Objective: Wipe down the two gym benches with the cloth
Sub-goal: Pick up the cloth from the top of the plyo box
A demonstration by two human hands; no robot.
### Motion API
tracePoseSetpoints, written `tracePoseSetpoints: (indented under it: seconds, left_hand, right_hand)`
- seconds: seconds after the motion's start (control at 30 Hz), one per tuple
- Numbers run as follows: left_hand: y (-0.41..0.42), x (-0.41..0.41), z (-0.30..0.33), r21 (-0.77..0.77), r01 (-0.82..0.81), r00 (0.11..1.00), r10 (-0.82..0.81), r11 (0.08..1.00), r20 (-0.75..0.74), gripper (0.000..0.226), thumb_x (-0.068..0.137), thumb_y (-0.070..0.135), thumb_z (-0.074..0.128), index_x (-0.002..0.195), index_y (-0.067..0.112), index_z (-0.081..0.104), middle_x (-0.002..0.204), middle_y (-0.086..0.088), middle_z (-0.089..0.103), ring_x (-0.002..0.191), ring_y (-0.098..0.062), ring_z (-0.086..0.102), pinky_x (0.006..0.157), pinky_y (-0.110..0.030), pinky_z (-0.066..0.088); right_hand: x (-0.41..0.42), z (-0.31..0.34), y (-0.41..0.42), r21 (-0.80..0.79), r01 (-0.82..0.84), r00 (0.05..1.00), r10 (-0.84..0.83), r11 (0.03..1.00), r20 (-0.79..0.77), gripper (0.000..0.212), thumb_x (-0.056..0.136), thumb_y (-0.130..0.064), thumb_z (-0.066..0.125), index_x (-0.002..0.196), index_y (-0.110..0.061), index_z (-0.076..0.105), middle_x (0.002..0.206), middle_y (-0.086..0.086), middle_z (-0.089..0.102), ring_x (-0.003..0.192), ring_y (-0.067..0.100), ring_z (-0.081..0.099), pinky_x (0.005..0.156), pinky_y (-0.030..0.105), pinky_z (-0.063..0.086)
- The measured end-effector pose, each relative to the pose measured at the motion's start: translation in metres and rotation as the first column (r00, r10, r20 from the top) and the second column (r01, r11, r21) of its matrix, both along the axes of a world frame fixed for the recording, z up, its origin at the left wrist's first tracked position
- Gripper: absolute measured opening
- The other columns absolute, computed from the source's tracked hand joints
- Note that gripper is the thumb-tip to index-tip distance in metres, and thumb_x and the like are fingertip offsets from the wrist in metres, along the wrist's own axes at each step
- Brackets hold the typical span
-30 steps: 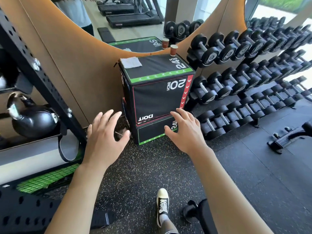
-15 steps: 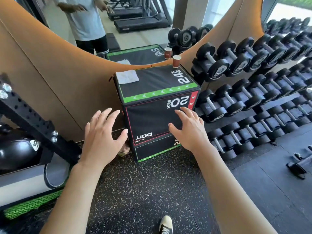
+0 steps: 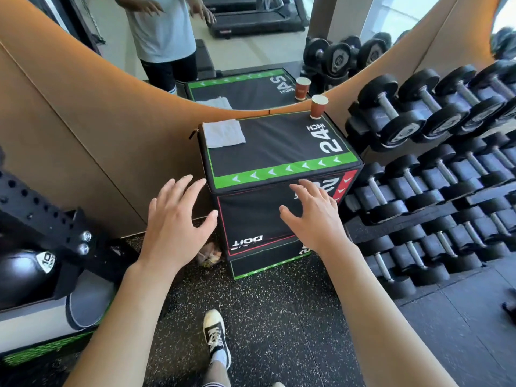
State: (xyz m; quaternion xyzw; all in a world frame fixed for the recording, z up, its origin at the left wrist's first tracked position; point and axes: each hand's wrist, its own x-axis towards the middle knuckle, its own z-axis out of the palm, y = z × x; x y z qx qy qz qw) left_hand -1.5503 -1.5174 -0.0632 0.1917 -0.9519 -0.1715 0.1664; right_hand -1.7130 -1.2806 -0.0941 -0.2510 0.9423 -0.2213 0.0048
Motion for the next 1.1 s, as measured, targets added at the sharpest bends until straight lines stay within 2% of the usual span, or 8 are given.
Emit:
tracePoseSetpoints:
  seconds: [0.27, 0.5, 0.73, 1.1]
  left_hand:
    - [-0.105, -0.077, -0.015, 0.017, 0.037, 0.999, -0.038, 0.999, 0.025, 0.065, 0.097, 0.045, 0.065, 0.156, 0.024, 0.046, 0.164, -0.002, 0.041, 0.155, -0.031, 0.029, 0.120, -0.060, 0.032]
    - [-0.168, -0.132, -0.030, 0.033, 0.084, 0.993, -0.086, 0.996, 0.075, 0.065, 0.099, 0.049, 0.059, 0.158, 0.025, 0.043, 0.165, -0.001, 0.039, 0.156, -0.029, 0.028, 0.121, -0.061, 0.032]
    - [-0.187, -0.181, -0.054, 0.069, 0.102, 0.989, -0.109, 0.992, 0.098, 0.065, 0.099, 0.045, 0.064, 0.157, 0.021, 0.046, 0.163, -0.004, 0.042, 0.155, -0.030, 0.031, 0.122, -0.058, 0.031]
    - [-0.177, -0.265, -0.091, 0.077, 0.023, 0.988, -0.035, 0.997, 0.147, 0.064, 0.096, 0.039, 0.069, 0.153, 0.017, 0.050, 0.159, -0.006, 0.047, 0.151, -0.033, 0.037, 0.119, -0.055, 0.035]
  right_hand:
    - [-0.072, -0.010, -0.105, 0.098, -0.032, 0.999, 0.030, 0.995, 0.023, 0.063, 0.095, -0.056, 0.052, 0.150, -0.027, 0.045, 0.161, -0.004, 0.035, 0.149, 0.021, 0.027, 0.119, 0.049, 0.025]
    - [-0.122, -0.014, -0.169, 0.112, -0.033, 0.999, 0.031, 0.993, 0.020, 0.064, 0.095, -0.054, 0.054, 0.151, -0.024, 0.044, 0.160, -0.004, 0.036, 0.148, 0.021, 0.029, 0.117, 0.050, 0.029]
    - [-0.176, -0.033, -0.201, 0.155, -0.079, 0.997, 0.075, 0.985, 0.030, 0.065, 0.094, -0.057, 0.052, 0.151, -0.025, 0.045, 0.159, -0.004, 0.037, 0.148, 0.021, 0.029, 0.119, 0.048, 0.028]
    - [-0.291, -0.065, -0.238, 0.183, -0.319, 0.948, 0.311, 0.930, 0.074, 0.063, 0.094, -0.055, 0.051, 0.149, -0.023, 0.046, 0.157, -0.003, 0.039, 0.145, 0.022, 0.032, 0.117, 0.046, 0.029]
